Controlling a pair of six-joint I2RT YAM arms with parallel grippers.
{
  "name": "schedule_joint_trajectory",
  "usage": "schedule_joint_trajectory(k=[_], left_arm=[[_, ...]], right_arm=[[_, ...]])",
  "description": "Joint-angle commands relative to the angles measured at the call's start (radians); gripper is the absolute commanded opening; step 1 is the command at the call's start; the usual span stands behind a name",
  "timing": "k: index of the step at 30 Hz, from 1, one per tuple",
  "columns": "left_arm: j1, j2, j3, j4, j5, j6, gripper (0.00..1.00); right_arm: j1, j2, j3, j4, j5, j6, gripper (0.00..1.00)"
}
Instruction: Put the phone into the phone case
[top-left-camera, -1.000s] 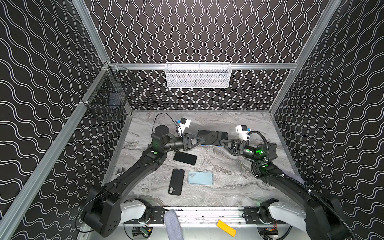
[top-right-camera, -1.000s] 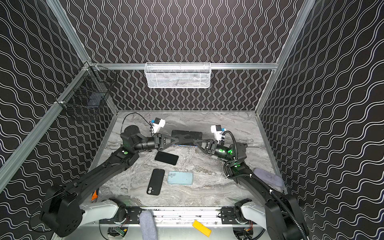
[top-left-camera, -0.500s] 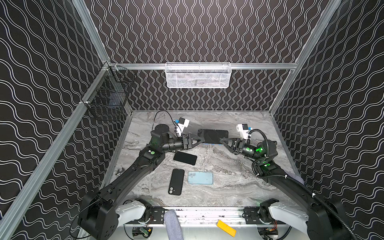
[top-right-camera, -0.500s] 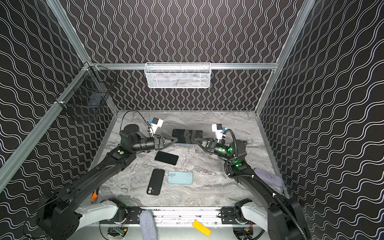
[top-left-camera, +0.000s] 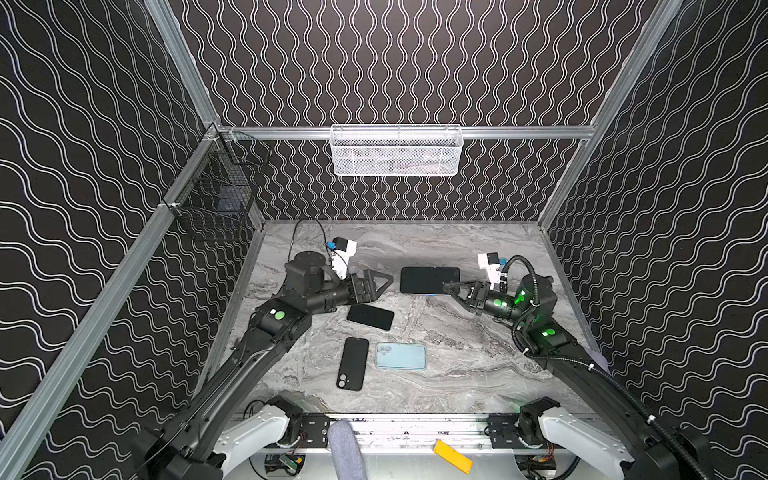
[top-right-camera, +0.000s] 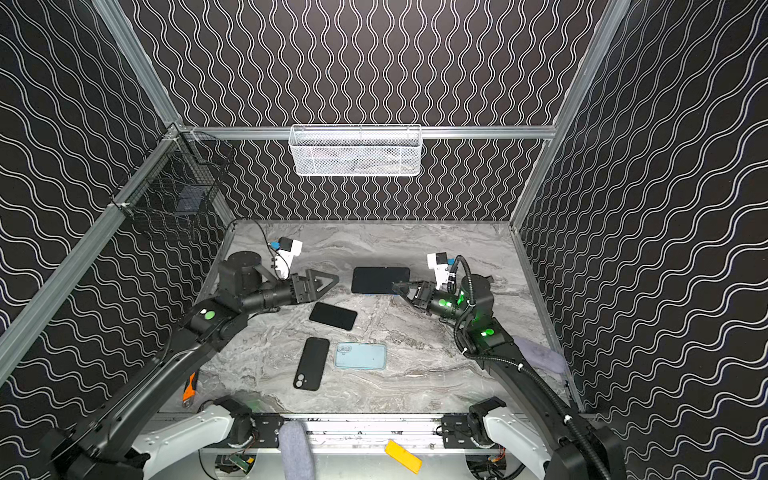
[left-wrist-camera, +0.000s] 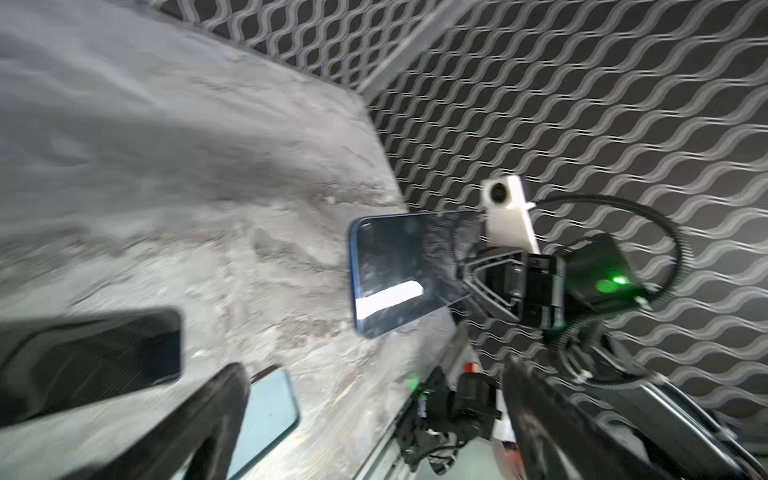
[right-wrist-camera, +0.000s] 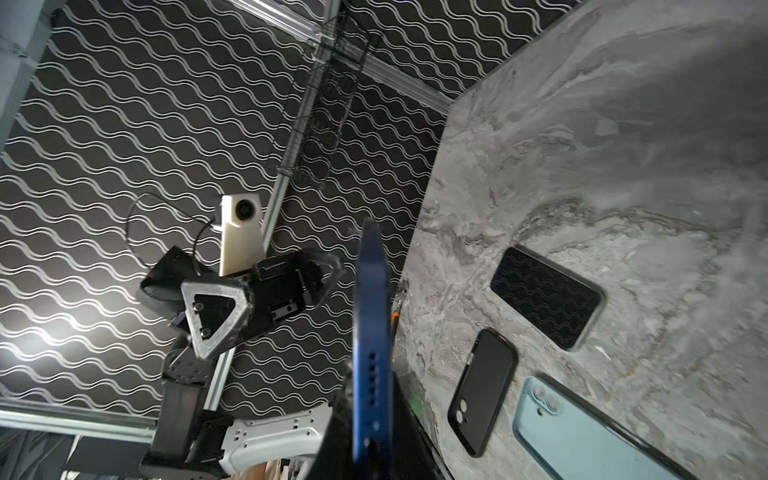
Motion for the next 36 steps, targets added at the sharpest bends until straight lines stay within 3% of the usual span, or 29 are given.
schedule_joint_trajectory(k=[1, 5, 10, 23, 28, 36], left_arm=[[0.002, -0.024, -0.039, -0.262, -0.129, 0.035, 0.99], [-0.004, -0.089, -0.213, -0.189, -0.045, -0.066, 0.99], [-0.021, -0.18, -0.336, -0.102, -0.068, -0.153, 0.99], [-0.05, -0.219, -0.525, 0.133, -0.043, -0.315, 0.98], [-0.056, -0.226, -0.566, 0.185, -0.057, -0.346, 0.98], [-0.058, -0.189, -0.601, 0.28, -0.046, -0.375, 0.97]], right_arm=[[0.006, -0.043, -0.013, -0.184, 0.012, -0.076, 0.0], [0.027, -0.111, -0.05, -0.308, 0.037, -0.101, 0.0], [0.058, -0.163, -0.109, -0.414, 0.079, -0.092, 0.0], [0.296, -0.081, -0.216, -0.33, 0.261, -0.01, 0.0], [0.344, -0.015, -0.241, -0.237, 0.301, 0.038, 0.0], [0.353, 0.058, -0.19, -0.259, 0.359, 0.038, 0.0]])
